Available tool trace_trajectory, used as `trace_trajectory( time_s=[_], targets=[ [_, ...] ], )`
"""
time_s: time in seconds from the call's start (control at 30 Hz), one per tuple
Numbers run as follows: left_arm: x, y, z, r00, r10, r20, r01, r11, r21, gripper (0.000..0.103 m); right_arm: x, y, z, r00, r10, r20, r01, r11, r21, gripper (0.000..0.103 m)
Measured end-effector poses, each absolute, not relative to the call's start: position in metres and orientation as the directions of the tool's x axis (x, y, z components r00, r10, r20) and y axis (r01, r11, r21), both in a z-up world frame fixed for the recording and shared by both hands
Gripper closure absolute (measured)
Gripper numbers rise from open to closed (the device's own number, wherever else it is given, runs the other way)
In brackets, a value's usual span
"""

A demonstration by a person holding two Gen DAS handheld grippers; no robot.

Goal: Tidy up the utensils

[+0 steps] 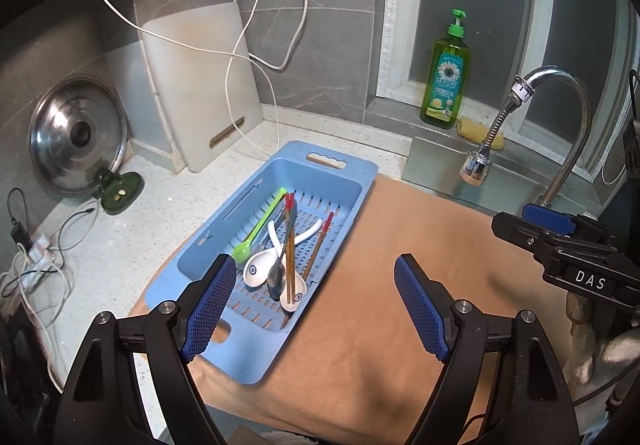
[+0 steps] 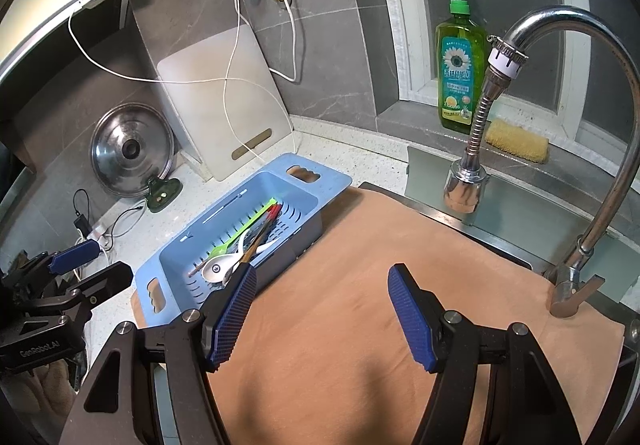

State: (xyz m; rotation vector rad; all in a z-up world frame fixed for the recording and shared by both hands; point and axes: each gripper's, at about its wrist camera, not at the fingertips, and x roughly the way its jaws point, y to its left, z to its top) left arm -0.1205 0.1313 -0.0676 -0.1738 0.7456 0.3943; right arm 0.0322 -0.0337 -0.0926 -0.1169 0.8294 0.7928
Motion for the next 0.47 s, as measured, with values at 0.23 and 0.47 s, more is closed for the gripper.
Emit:
trace_trajectory(
  time_s=[0.23, 0.47],
  targets=[
    [-0.1202, 0.1296, -0.065, 0.672, 0.28, -0.686, -0.408, 0.913, -0.027, 0.021, 0.0329, -0.0322, -0.0937, 0.41, 0.582, -0.702, -0.672, 0.713, 0.198, 0.038],
    [-0.1188, 0.1234, -0.0643, 0.692, 0.269, -0.67, -0.381, 0.924, -0.022, 0.021, 0.0337, -0.0336, -0.095, 0.415, 0.579, -0.702, -0.664, 0.72, 0.202, 0.038]
  ],
)
